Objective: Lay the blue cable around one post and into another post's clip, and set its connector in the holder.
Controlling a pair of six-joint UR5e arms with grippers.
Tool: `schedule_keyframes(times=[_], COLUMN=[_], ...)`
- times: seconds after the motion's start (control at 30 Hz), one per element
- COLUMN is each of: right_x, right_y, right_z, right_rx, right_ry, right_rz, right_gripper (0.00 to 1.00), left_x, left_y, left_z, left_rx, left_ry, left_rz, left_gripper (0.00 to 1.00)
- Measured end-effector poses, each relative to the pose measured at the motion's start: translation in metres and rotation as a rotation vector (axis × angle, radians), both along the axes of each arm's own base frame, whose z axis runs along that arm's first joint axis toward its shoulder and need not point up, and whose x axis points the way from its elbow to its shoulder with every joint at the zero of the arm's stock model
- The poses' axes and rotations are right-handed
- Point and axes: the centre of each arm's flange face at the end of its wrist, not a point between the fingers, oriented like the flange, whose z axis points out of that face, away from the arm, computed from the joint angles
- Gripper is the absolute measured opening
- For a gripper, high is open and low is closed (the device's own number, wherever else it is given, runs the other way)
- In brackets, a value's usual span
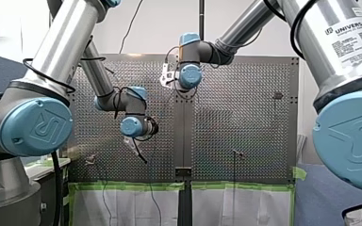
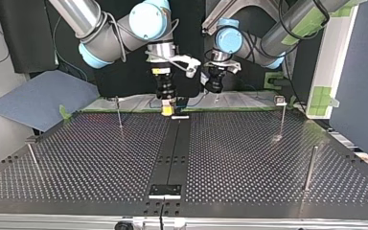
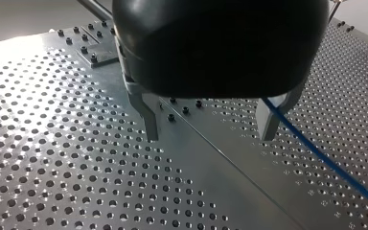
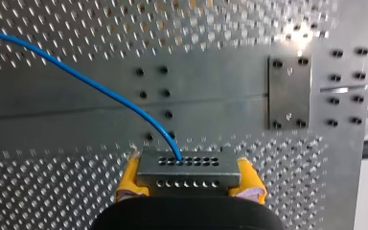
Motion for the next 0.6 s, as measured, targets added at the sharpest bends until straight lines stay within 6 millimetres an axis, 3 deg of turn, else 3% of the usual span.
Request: schedule_keyframes(times=[0.17, 0.6], right_x=[-0.0058, -0.0021], right_y=[-0.0094, -0.0037], right_z=[-0.0001, -0.0006], right_rx=[-0.001, 0.002], right_ry=[0.003, 0.01], right_rz=[-0.015, 0.013], right_gripper=[0.0, 0.0], left_x=[-0.0008, 0.0089], left_y=[-0.0022, -0.0011], left_z=[0.0004, 0.0084], left_rx=[-0.022, -0.091], left_ry=[0.0, -0.072], left_rz=[-0.005, 0.026], left_gripper=[1.0, 1.0])
